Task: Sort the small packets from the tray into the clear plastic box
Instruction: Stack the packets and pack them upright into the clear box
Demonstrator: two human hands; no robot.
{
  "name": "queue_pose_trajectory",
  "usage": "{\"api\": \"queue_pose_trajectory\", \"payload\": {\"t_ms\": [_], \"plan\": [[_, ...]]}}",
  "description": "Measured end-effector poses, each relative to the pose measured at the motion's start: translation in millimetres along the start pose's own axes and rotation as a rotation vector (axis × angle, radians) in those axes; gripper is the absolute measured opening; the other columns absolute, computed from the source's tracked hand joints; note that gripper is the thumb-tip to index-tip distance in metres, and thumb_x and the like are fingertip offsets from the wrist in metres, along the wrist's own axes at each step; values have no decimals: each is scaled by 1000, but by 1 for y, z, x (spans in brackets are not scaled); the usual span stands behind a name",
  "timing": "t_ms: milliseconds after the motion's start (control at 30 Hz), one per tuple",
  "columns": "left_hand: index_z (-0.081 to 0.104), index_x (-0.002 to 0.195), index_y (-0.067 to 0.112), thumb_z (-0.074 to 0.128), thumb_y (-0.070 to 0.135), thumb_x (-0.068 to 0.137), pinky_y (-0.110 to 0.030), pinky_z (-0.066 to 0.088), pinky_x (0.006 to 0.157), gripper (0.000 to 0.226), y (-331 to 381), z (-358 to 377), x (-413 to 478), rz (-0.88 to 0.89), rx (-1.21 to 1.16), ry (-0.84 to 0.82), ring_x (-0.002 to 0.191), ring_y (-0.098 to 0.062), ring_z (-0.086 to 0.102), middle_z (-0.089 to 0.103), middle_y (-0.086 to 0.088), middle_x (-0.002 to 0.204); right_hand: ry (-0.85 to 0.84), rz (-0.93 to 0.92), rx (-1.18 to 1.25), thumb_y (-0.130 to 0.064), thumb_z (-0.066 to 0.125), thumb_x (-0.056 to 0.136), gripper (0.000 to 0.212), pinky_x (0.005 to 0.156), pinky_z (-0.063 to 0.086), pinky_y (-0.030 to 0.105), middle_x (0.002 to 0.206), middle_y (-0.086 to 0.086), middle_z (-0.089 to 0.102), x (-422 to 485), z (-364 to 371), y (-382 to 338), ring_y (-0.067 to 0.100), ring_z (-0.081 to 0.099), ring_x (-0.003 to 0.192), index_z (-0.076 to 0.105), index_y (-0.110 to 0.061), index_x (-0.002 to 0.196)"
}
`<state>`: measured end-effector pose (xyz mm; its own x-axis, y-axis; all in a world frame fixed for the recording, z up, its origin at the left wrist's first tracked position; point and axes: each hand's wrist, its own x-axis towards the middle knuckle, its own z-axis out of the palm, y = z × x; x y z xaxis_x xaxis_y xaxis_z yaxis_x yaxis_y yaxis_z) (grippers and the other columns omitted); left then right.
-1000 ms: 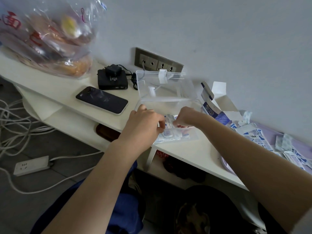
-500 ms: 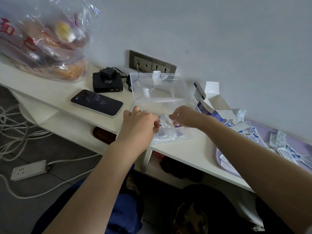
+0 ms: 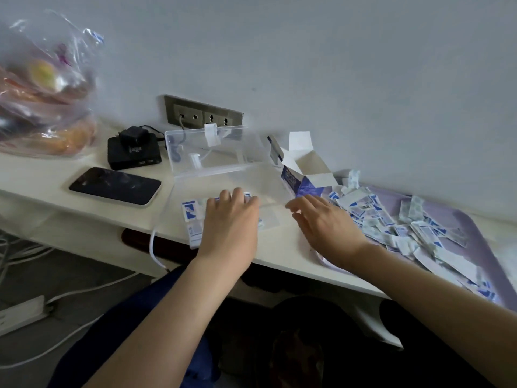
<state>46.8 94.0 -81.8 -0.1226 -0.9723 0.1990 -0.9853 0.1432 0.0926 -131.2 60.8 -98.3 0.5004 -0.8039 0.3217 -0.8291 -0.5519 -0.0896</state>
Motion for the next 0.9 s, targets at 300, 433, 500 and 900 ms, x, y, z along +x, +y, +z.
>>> {"api": "queue_pose_trajectory", "payload": {"t_ms": [300, 433, 500, 900], "plan": [[49, 122, 16, 41, 25, 99, -34, 35, 91, 26, 71, 26, 11, 245, -145, -156, 112, -23, 47, 47, -3, 122, -241, 561, 2, -25, 43, 98, 37, 100, 35, 35, 137, 10, 42, -70, -2, 105, 27, 39, 126, 40, -11, 133], [46, 126, 16, 39, 28, 100, -33, 37, 91, 29, 93, 41, 21, 343, -41, -201, 113, -22, 48, 49, -3, 123, -506, 657, -51, -41, 32, 99, 49, 112, 25, 40, 145, 15, 28, -80, -15, 124, 31, 28, 135, 31, -19, 143], [45, 128, 16, 40, 32, 99, -33, 36, 94, 33, 101, 47, 24, 369, -6, -238, 117, -22, 46, 48, -3, 127, -509, 650, -27, -45, 34, 97, 57, 111, 24, 39, 146, 15, 28, -79, -20, 126, 31, 27, 135, 27, -14, 144], [45, 127, 5, 54, 59, 85, -33, 32, 97, 69, 147, 72, 44, 198, 203, -378, 119, -26, 42, 49, -11, 129, -514, 532, 92, -49, 63, 81, 58, 92, 41, 32, 124, 7, 50, -79, -17, 133, 22, 48, 111, 49, -12, 123]]}}
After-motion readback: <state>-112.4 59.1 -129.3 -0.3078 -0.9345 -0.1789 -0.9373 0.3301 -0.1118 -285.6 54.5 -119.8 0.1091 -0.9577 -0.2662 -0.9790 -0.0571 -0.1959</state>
